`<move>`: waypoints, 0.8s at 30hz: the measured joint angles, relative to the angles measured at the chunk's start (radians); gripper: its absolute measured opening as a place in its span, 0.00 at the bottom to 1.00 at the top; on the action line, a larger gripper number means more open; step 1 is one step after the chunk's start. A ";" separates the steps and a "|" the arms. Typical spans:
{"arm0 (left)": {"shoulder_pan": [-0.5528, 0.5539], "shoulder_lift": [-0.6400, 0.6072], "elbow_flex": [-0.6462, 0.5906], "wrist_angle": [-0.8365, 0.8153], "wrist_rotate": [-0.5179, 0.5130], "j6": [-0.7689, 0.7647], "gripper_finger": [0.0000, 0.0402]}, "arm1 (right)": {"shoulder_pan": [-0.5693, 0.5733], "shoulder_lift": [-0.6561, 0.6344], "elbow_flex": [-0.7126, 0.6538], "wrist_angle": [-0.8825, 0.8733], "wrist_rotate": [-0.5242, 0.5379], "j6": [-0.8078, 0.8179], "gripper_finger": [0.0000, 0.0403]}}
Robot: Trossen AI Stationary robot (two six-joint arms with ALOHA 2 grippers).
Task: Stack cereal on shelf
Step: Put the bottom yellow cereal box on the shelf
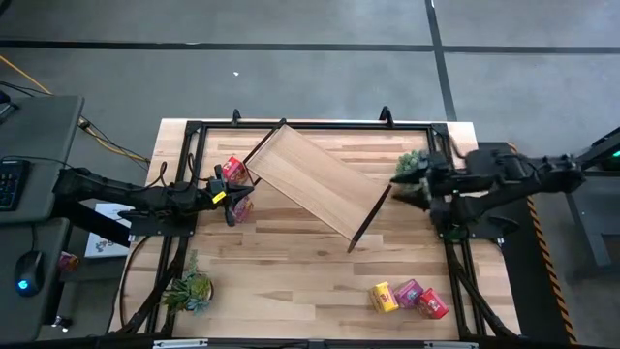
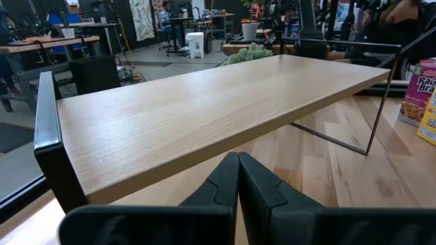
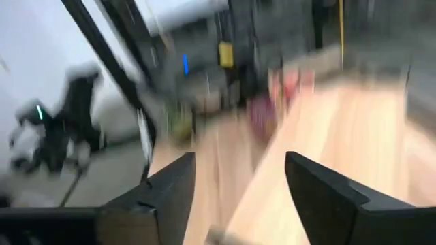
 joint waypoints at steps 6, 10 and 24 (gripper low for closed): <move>0.000 0.000 0.000 0.000 0.000 0.000 0.00 | 0.104 0.301 0.325 -0.456 -0.101 0.356 0.57; 0.000 0.000 0.000 0.000 0.000 0.000 0.00 | 0.219 0.430 0.409 -0.552 -0.132 0.589 0.57; 0.000 0.000 0.000 0.000 0.000 0.000 0.00 | 0.546 0.725 0.416 -0.599 -0.049 1.417 0.57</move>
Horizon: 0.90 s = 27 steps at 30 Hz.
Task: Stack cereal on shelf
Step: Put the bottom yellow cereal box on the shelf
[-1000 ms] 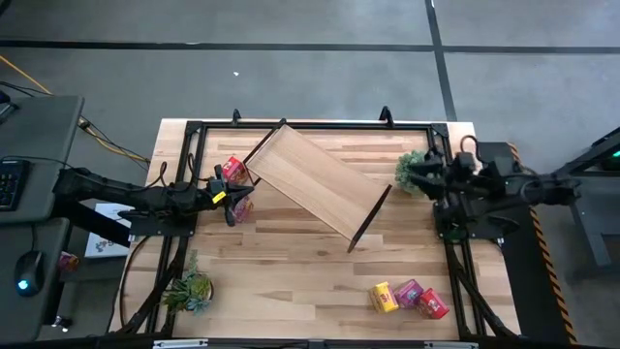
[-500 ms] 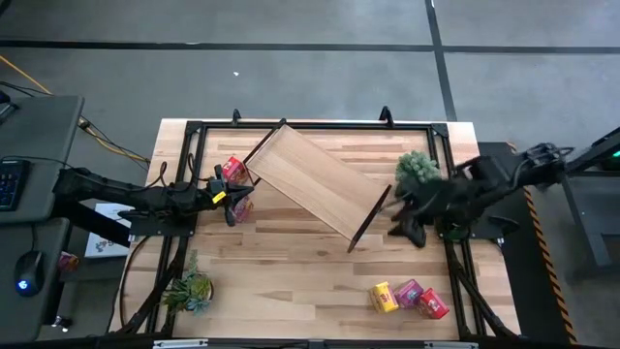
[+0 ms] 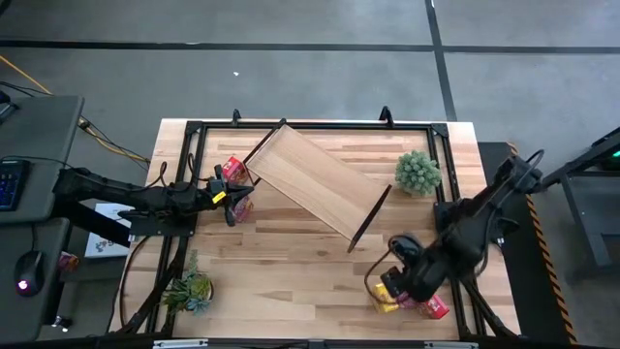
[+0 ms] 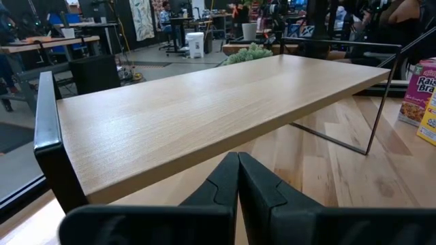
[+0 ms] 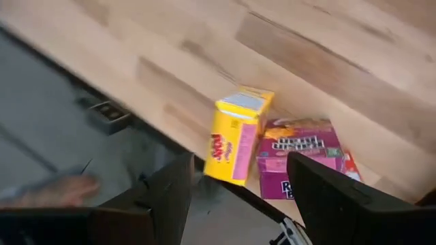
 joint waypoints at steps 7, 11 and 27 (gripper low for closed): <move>0.000 0.000 0.000 0.000 0.000 0.000 0.00 | 0.043 0.109 0.000 0.023 0.022 0.093 0.57; 0.000 0.000 0.000 0.000 0.000 0.000 0.00 | 0.042 0.134 0.000 0.078 0.066 0.084 0.57; 0.000 0.000 0.000 0.000 0.000 0.000 0.00 | 0.041 0.135 0.000 0.050 0.117 0.073 0.57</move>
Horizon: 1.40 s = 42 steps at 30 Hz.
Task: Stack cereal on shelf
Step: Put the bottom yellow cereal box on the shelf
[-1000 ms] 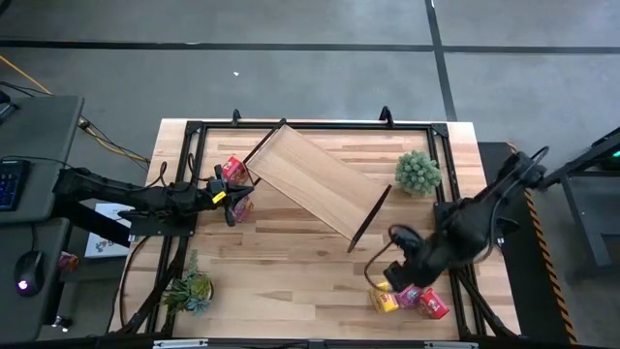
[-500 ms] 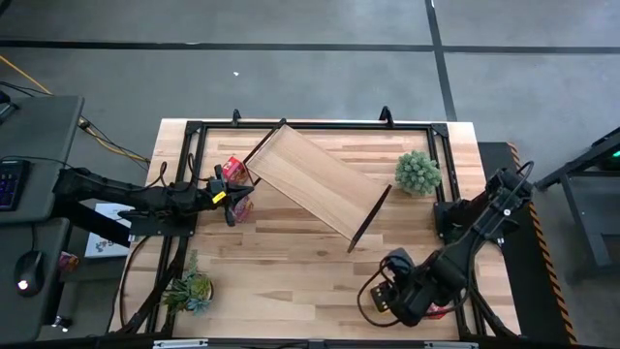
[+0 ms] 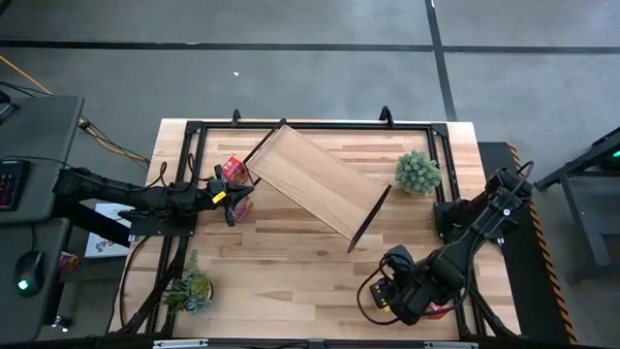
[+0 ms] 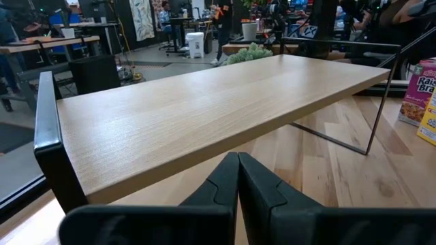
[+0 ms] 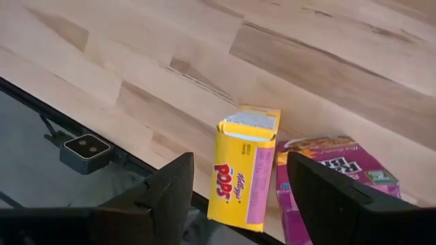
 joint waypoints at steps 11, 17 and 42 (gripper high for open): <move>0.000 0.000 0.000 0.000 0.000 0.000 0.00 | 0.000 0.000 0.000 0.004 0.017 -0.056 0.57; 0.000 0.000 0.000 0.000 0.000 0.000 0.00 | -0.003 0.000 0.000 0.004 0.014 -0.101 0.57; 0.000 0.000 0.000 0.000 0.000 0.000 0.00 | -0.033 0.000 0.000 0.011 -0.097 -0.118 0.84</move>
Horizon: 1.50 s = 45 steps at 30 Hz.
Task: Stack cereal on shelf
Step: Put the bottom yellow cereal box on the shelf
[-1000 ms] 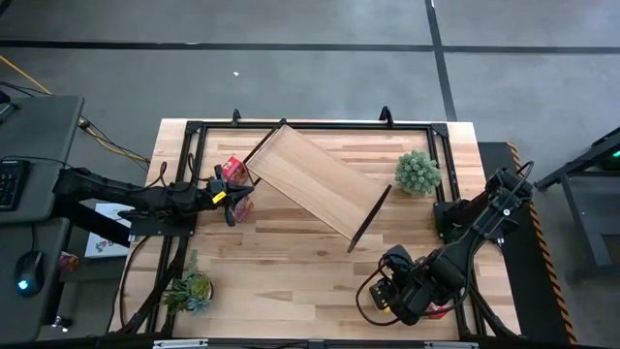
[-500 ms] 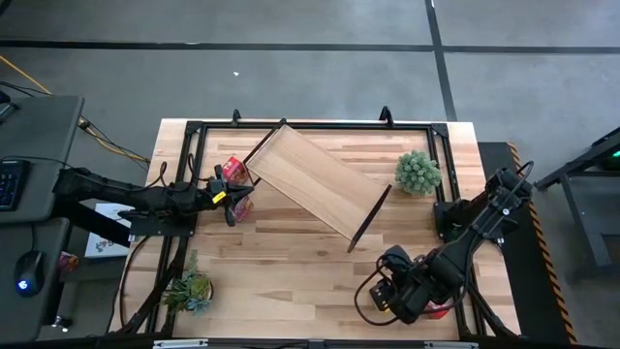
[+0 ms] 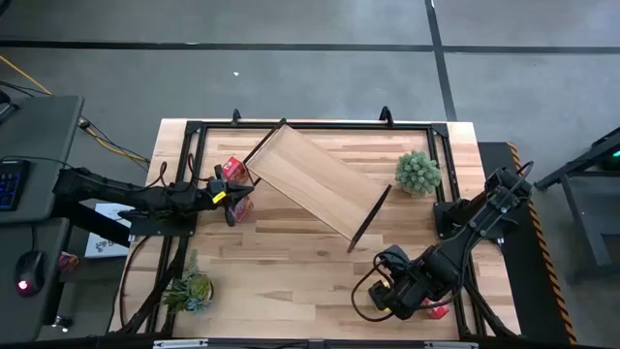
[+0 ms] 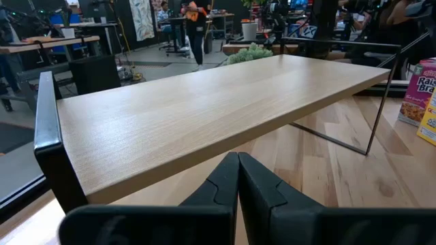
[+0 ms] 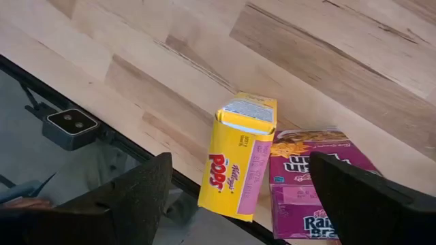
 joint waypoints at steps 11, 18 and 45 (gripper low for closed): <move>0.000 0.000 0.000 0.000 0.000 0.000 0.00 | 0.021 0.011 0.000 0.025 0.074 0.044 0.84; 0.000 0.000 0.000 0.000 0.000 0.000 0.00 | 0.019 0.075 -0.001 0.070 -0.005 0.016 0.84; 0.000 0.000 0.000 0.000 0.000 0.000 0.00 | -0.002 0.158 -0.001 0.039 0.013 -0.020 0.83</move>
